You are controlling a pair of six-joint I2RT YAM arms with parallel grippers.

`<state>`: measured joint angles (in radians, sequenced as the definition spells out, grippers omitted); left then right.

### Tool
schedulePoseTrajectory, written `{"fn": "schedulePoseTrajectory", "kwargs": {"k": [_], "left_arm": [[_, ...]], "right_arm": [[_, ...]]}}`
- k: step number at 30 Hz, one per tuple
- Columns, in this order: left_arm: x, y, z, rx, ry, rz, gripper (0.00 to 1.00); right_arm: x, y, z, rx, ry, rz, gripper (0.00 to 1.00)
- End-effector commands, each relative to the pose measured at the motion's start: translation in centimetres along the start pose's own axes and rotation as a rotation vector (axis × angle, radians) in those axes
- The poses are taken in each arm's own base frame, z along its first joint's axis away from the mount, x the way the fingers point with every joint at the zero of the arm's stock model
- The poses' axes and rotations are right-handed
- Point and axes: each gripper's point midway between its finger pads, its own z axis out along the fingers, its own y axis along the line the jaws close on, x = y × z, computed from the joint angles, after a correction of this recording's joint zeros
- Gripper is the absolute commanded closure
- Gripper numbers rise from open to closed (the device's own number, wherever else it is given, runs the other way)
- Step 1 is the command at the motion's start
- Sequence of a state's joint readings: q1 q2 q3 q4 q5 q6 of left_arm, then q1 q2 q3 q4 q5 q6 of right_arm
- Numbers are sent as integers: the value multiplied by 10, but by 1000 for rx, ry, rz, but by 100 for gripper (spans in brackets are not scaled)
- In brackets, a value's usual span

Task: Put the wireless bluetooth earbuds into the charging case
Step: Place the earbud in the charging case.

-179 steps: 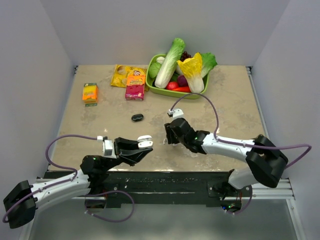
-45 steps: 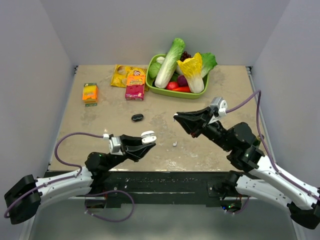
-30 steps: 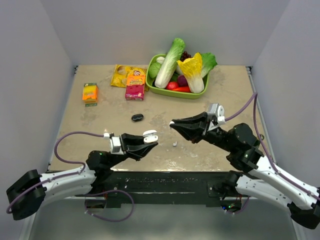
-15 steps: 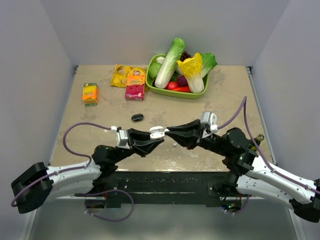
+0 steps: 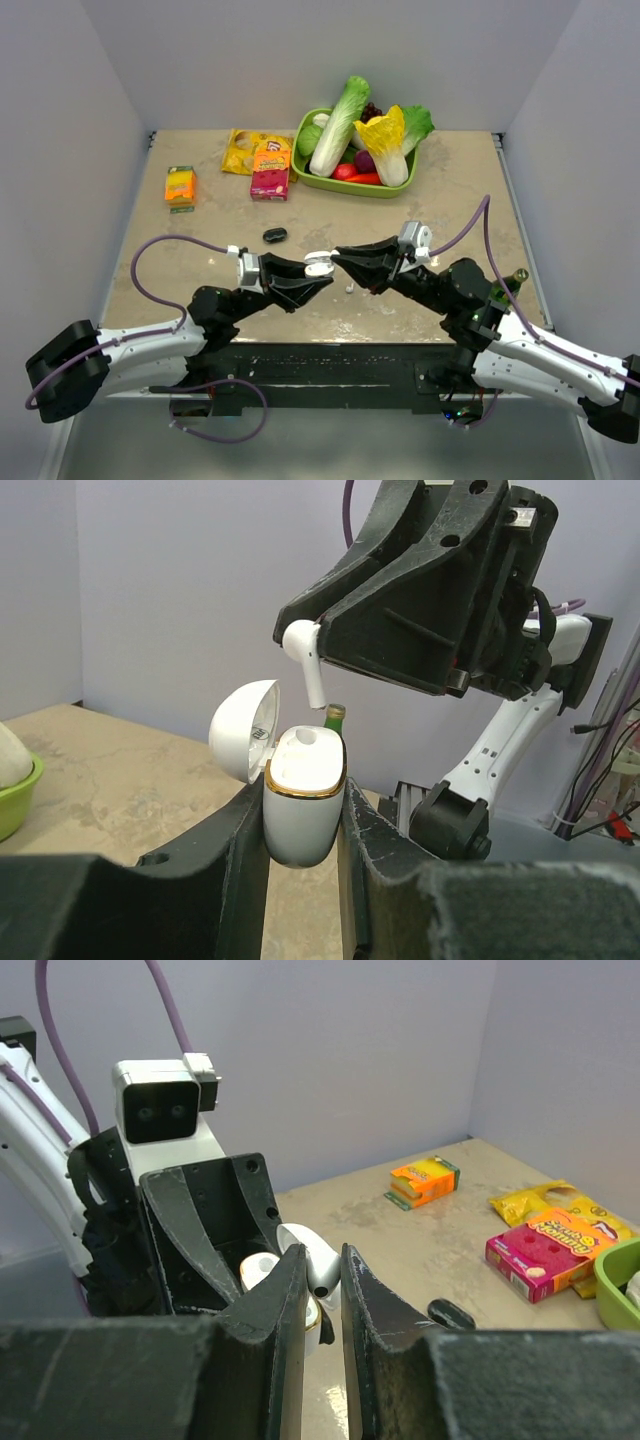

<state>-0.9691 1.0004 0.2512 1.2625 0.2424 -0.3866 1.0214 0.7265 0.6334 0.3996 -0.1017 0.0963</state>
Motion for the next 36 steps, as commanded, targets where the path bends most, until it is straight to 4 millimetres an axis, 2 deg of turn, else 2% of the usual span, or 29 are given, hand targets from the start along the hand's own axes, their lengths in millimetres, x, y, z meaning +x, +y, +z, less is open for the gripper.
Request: {"fn": "schedulePoseTrajectory", "kwargs": {"k": [1,20,36], "left_arm": [[-28,-11,11,51,-88,-7,100],[-33,-13,21,62,-89,-39,100],[-54,-16,29,67,-152,-57,100]], "right_arm": [[-14,-6,2,33,-66,-24,100],[-3,-9,1,52,-46,-26,100],[1,-12,-4,64,-36,-42,100]]}}
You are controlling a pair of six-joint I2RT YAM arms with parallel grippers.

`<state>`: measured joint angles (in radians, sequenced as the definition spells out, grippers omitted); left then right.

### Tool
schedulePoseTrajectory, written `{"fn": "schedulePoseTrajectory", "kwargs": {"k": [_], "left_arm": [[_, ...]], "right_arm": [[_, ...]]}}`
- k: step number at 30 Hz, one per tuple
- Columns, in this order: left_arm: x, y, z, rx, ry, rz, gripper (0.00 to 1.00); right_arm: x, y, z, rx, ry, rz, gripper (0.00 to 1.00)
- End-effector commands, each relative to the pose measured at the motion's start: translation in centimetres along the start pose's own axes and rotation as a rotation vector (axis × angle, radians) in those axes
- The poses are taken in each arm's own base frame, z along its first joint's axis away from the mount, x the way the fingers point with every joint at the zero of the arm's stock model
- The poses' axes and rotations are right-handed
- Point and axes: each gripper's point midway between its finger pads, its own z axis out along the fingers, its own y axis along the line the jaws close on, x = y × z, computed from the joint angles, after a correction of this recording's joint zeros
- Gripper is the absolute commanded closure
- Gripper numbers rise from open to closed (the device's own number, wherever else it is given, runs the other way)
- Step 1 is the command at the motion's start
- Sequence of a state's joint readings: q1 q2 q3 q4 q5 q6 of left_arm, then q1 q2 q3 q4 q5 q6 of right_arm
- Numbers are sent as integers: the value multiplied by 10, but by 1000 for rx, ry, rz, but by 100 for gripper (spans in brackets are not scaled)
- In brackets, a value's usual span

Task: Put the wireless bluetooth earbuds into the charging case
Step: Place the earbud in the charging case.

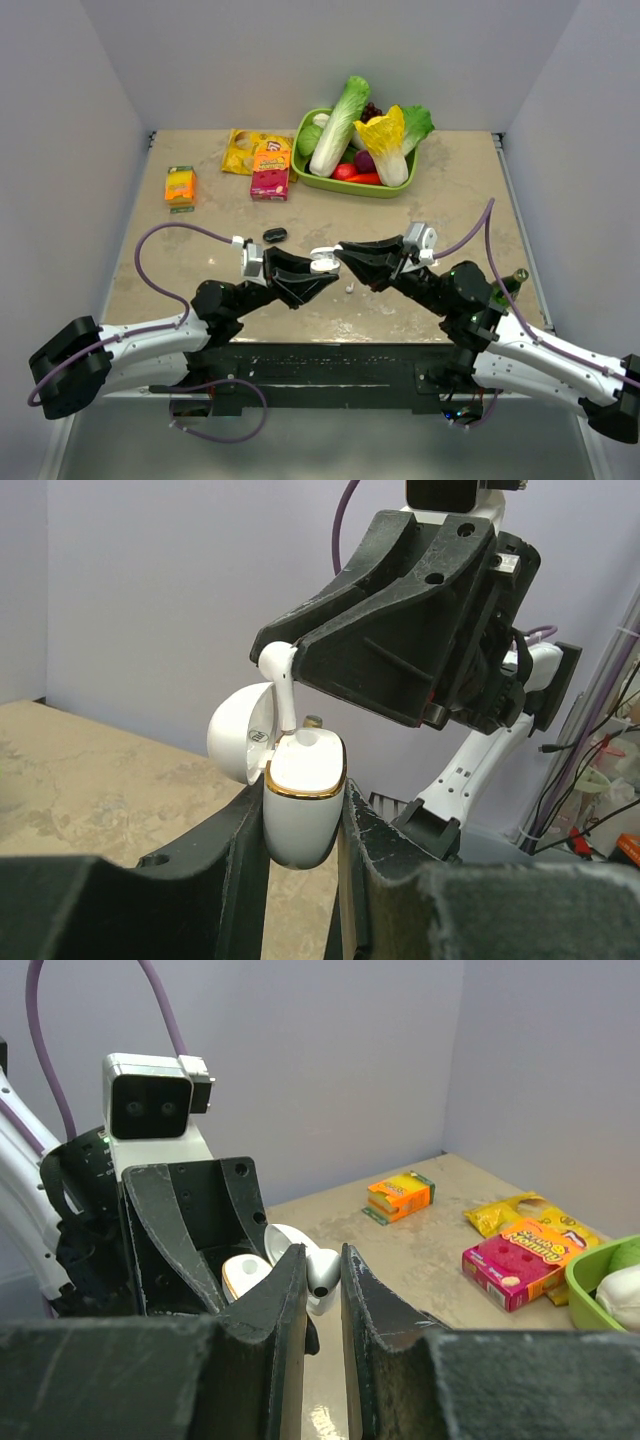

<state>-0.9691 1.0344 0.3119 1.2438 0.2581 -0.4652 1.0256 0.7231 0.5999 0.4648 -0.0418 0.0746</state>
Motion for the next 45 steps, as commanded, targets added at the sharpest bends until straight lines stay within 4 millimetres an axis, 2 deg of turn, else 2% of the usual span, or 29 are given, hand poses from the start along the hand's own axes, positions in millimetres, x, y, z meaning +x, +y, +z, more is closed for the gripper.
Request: {"fn": "schedulePoseTrajectory", "kwargs": {"k": [1,8,22,28,31,32,35,39,43,45], "left_arm": [[-47,-15,15,53,-147,20,100],[-51,-12,18,37,-160,13,100],[-44,-5,21,9,-139,1,100],[-47,-7,23,17,-145,5,100],[-45,-7,23,22,-143,6,100],[-45,-7,23,22,-143,6,100],[-45,-7,22,24,-147,5,100],[-43,-7,21,24,-142,6,100],[-41,-6,20,21,-136,7,100],[-39,-6,18,20,-134,11,100]], "right_arm": [[3,-2,-3,11,3,-19,100],[1,-2,-5,14,-1,-19,100],[-2,-2,-9,17,-5,-17,100],[4,0,-8,0,27,-21,100],[5,1,-6,-3,49,-15,87],[2,1,-5,-2,46,-11,78],[2,-1,-3,15,57,0,66],[-5,-4,-3,37,38,23,55],[-23,-14,-6,108,-10,65,45],[-39,-16,-9,128,-46,85,41]]}}
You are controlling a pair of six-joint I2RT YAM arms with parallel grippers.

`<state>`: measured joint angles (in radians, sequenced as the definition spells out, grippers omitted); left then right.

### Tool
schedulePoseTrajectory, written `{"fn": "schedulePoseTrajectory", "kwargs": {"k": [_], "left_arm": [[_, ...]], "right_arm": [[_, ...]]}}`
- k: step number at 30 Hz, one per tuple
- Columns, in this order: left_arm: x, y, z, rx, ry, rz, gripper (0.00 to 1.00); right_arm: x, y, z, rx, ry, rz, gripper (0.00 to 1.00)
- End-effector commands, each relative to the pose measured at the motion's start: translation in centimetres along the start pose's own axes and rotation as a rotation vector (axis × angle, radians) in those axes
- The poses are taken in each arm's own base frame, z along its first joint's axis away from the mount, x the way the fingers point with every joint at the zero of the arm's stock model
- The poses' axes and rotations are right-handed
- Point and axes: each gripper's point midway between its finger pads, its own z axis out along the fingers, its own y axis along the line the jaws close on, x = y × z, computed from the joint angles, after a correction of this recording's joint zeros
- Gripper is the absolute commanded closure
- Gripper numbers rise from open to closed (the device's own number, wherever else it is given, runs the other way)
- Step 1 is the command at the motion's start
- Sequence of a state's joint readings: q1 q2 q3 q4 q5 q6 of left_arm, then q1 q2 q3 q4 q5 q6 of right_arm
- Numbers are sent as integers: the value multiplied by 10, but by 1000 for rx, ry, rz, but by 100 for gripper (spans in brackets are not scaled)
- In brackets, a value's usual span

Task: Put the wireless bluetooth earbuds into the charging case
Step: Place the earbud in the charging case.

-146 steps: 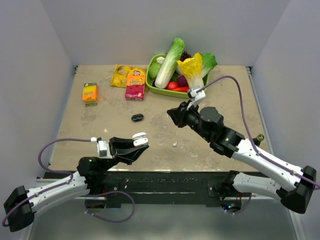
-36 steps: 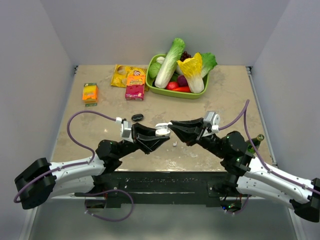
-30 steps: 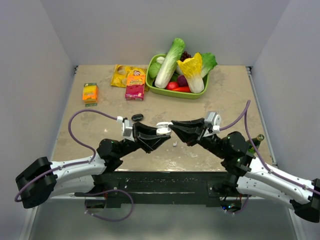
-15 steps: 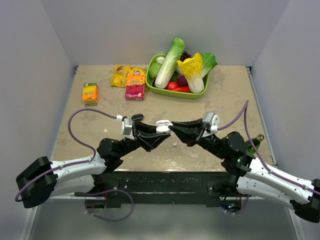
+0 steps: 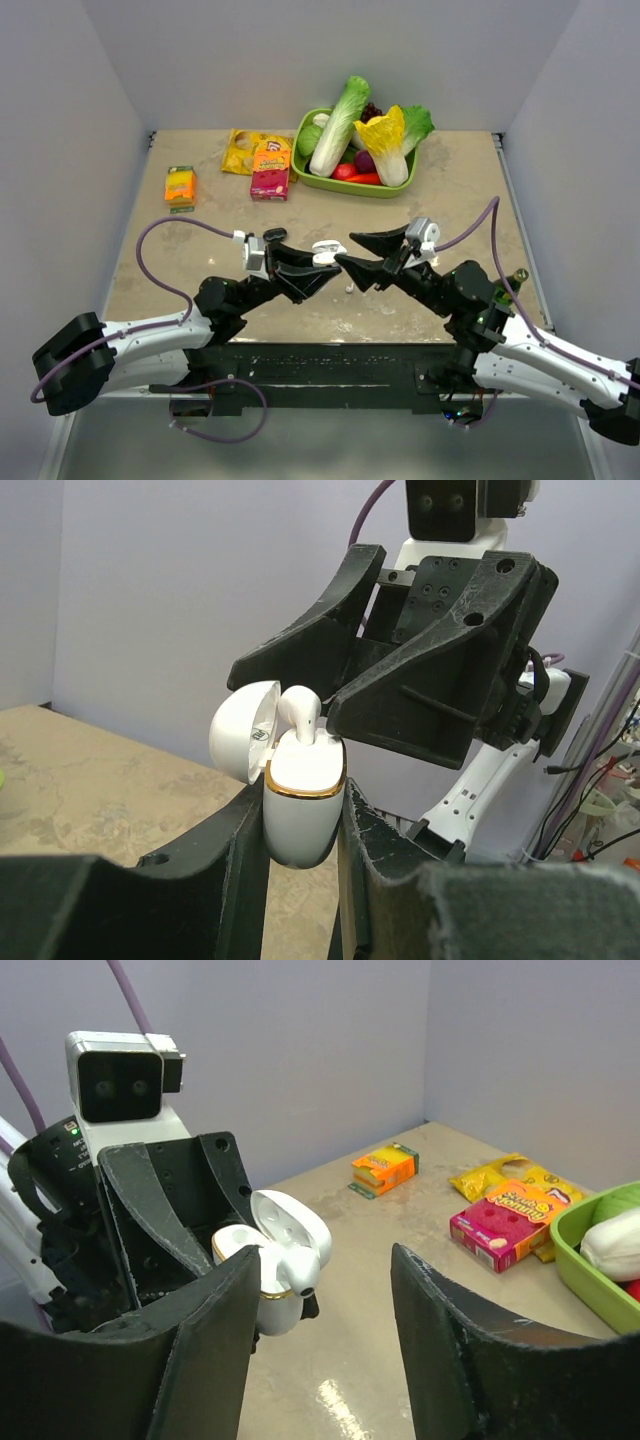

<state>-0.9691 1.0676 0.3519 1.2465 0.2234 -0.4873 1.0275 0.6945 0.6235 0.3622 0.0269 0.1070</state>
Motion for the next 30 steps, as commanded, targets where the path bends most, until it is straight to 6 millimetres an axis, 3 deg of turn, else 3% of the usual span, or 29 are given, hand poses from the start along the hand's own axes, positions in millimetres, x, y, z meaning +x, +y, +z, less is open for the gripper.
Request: {"fn": "schedulePoseTrajectory", "kwargs": {"k": [1,5,8,9,11,12,17,30], "left_arm": [[-32,-12,7,48,-110,32,100],[-29,-11,4,44,-103,44,100],[-28,-11,2,42,-99,57,100],[-28,-10,1,42,-101,63,100],[-26,-9,-1,44,-95,101,100],[-26,-10,-2,47,-100,116,100],[-26,-4,-12,25,-132,174,100],[-18,5,-12,-8,-114,188,100]], "right_arm": [[-46,-4,-5,54,-97,65,41],[-66,-4,-9,66,-107,81,38],[-67,-7,-11,89,-71,87,38],[-57,-10,-11,112,-22,86,38],[-57,-12,-10,131,9,89,41],[-43,-15,-10,150,72,84,43],[-25,-25,-13,216,178,80,57],[2,-30,-16,246,268,75,54]]}}
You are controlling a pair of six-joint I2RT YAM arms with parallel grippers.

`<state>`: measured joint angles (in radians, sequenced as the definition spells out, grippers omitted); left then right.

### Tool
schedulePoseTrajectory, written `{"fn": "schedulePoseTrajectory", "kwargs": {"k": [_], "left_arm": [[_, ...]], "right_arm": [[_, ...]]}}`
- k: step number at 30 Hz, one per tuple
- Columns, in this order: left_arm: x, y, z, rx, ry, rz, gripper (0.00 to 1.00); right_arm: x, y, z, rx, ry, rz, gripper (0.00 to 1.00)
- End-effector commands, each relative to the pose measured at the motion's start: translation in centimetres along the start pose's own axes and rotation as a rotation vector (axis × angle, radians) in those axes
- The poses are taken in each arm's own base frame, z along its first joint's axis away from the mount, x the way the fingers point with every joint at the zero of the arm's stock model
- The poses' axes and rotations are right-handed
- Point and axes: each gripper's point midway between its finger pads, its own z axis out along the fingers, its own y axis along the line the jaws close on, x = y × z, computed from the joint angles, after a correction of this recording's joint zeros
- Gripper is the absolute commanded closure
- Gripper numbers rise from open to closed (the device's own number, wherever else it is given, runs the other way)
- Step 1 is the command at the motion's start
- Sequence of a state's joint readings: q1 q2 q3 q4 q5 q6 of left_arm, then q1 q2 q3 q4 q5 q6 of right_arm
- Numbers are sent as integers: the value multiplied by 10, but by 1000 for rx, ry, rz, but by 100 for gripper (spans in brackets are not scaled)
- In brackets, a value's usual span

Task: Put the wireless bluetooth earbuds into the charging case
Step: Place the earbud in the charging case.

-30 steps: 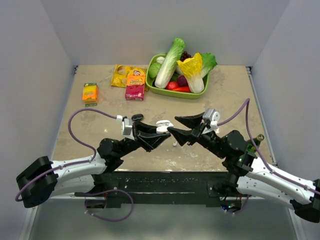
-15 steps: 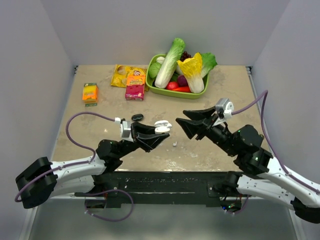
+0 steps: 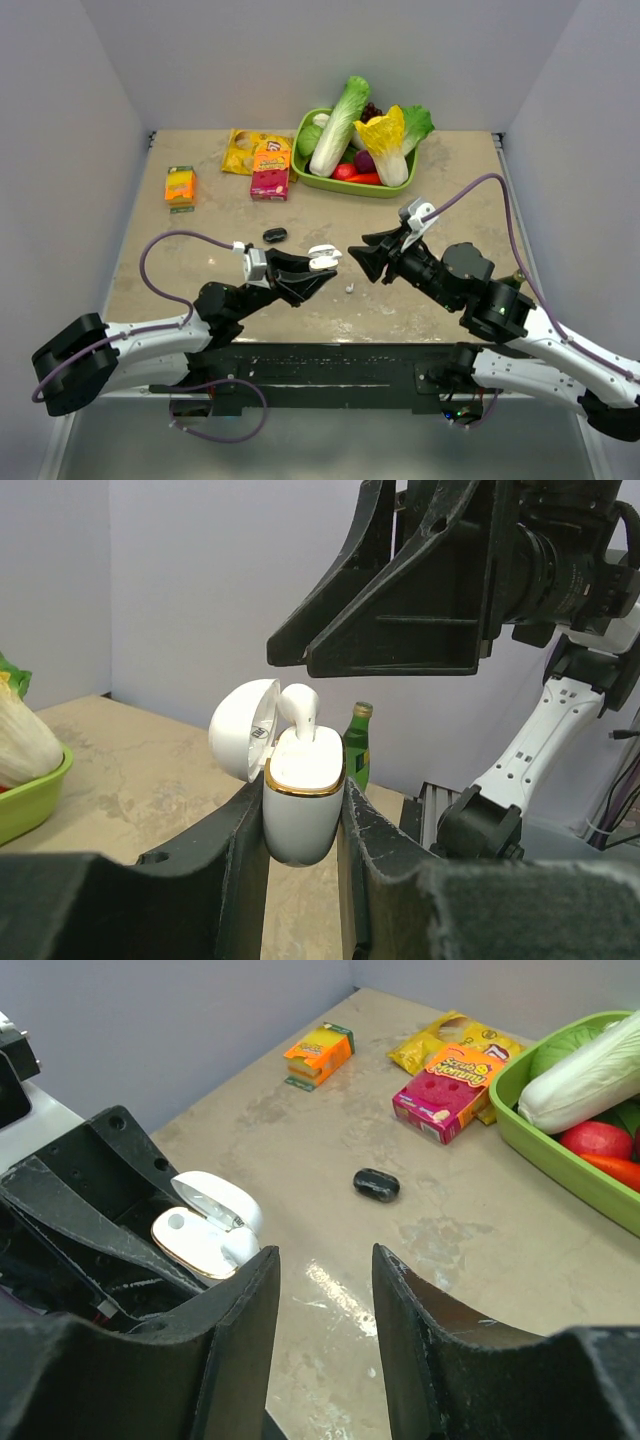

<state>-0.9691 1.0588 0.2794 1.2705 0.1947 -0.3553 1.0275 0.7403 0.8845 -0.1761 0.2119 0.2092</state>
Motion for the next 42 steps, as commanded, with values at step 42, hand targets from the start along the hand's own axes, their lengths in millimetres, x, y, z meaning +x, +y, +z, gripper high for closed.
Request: {"fn": "schedulePoseTrajectory", "kwargs": {"k": [42], "left_arm": [[-25,0,6,6,-124,56,100]], "right_arm": [[-14,32,1,-134,10,43,53]]}}
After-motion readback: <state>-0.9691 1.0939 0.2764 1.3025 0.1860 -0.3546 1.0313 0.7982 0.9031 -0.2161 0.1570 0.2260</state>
